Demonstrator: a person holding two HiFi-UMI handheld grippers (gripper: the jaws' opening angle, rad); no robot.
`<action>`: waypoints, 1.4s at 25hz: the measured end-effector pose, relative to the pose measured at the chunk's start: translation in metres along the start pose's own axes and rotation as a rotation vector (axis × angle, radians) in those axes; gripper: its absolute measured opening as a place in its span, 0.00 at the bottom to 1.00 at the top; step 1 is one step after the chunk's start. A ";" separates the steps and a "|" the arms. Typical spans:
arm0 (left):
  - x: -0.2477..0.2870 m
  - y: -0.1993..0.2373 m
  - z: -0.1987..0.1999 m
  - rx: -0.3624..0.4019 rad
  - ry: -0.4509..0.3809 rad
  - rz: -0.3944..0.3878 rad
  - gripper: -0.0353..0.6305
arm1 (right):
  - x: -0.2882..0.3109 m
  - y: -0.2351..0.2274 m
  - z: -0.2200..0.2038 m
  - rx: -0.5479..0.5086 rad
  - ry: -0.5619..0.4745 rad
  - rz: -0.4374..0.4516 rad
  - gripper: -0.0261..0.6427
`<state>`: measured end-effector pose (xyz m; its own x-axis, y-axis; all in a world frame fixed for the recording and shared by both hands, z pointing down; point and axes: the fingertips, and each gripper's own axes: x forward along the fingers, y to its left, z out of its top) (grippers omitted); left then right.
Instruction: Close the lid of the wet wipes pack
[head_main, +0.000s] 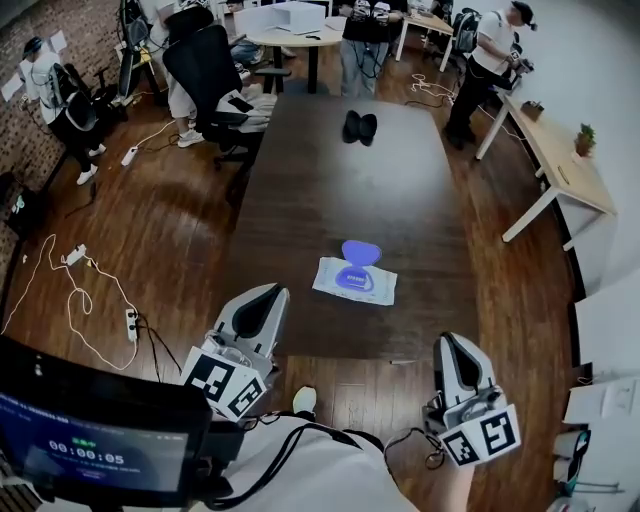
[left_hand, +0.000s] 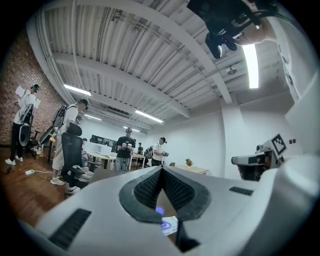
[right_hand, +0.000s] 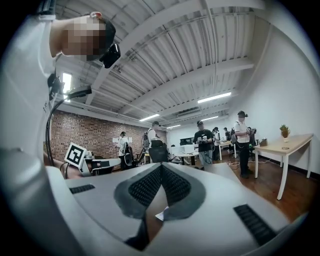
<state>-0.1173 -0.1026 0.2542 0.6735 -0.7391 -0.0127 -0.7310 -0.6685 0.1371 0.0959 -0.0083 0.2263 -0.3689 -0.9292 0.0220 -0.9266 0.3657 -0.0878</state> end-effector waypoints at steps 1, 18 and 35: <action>0.003 0.000 0.001 0.000 0.001 -0.005 0.05 | 0.001 -0.001 0.002 -0.001 -0.003 -0.003 0.05; 0.088 0.014 -0.052 -0.055 0.117 0.041 0.05 | 0.092 -0.058 -0.073 0.071 0.155 0.163 0.05; 0.171 0.033 -0.233 -0.155 0.271 0.020 0.05 | 0.222 -0.118 -0.231 0.004 0.376 0.356 0.28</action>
<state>-0.0009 -0.2315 0.4874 0.6789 -0.6890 0.2536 -0.7332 -0.6179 0.2839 0.1063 -0.2459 0.4718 -0.6625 -0.6640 0.3466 -0.7391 0.6547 -0.1585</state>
